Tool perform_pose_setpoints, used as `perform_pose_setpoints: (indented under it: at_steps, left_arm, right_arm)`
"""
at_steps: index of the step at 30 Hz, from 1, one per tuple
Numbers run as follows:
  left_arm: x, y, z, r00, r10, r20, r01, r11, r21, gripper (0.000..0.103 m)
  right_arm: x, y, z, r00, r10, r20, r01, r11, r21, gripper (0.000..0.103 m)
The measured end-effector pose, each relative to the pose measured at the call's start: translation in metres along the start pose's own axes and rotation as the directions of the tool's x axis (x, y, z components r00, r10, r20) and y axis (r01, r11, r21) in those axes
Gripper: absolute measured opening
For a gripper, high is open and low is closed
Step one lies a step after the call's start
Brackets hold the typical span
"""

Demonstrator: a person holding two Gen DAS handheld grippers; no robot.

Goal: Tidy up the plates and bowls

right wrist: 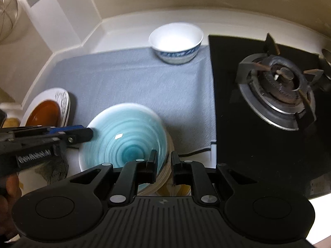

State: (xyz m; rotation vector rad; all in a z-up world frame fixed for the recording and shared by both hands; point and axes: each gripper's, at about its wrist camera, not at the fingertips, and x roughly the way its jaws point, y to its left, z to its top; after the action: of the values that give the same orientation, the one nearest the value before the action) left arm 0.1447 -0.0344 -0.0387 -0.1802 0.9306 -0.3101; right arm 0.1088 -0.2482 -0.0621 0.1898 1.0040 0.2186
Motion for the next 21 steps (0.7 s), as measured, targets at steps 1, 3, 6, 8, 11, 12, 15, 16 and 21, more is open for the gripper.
perform_pose_setpoints:
  at_steps: [1, 3, 6, 8, 11, 12, 15, 16, 21]
  left_arm:
    - [0.000, 0.002, 0.007, 1.000, -0.003, 0.017, 0.004, 1.000, -0.014, 0.016]
    - [0.006, 0.003, 0.023, 0.999, -0.004, 0.037, 0.005, 1.000, -0.029, 0.016]
    - [0.029, 0.005, 0.054, 0.999, -0.020, 0.043, 0.023, 0.998, -0.059, 0.021]
    - [0.052, 0.009, 0.076, 0.999, -0.032, 0.029, 0.035, 0.993, -0.112, 0.024]
    - [0.085, 0.014, 0.107, 0.999, -0.048, 0.025, 0.052, 0.980, -0.194, 0.027]
    - [0.096, 0.015, 0.116, 0.999, -0.042, 0.026, 0.046, 0.976, -0.212, 0.030]
    - [0.133, 0.021, 0.134, 0.999, -0.048, -0.022, 0.039, 0.954, -0.298, 0.031]
    - [0.143, 0.023, 0.137, 0.998, -0.052, -0.039, 0.037, 0.946, -0.323, 0.031]
    - [0.177, 0.024, 0.141, 0.990, -0.111, -0.085, 0.072, 0.925, -0.372, 0.014]
  right_arm:
    - [-0.004, -0.002, 0.001, 1.000, 0.001, 0.017, -0.001, 1.000, 0.011, 0.016]
    - [-0.011, -0.008, 0.002, 0.999, 0.000, 0.052, -0.002, 0.999, 0.033, 0.024]
    - [-0.021, -0.017, 0.001, 0.996, -0.010, 0.093, 0.005, 0.998, 0.061, 0.030]
    - [-0.028, -0.024, 0.000, 0.994, -0.013, 0.109, 0.004, 0.997, 0.079, 0.030]
    - [-0.036, -0.032, -0.002, 0.992, -0.018, 0.125, 0.006, 0.996, 0.093, 0.030]
    - [-0.038, -0.035, -0.003, 0.991, -0.022, 0.129, 0.009, 0.995, 0.097, 0.030]
    - [-0.043, -0.042, -0.006, 0.991, -0.028, 0.134, 0.013, 0.994, 0.113, 0.030]
    - [-0.044, -0.044, -0.007, 0.991, -0.031, 0.133, 0.015, 0.993, 0.116, 0.030]
    - [-0.046, -0.053, -0.008, 0.991, -0.034, 0.132, 0.017, 0.992, 0.128, 0.030]
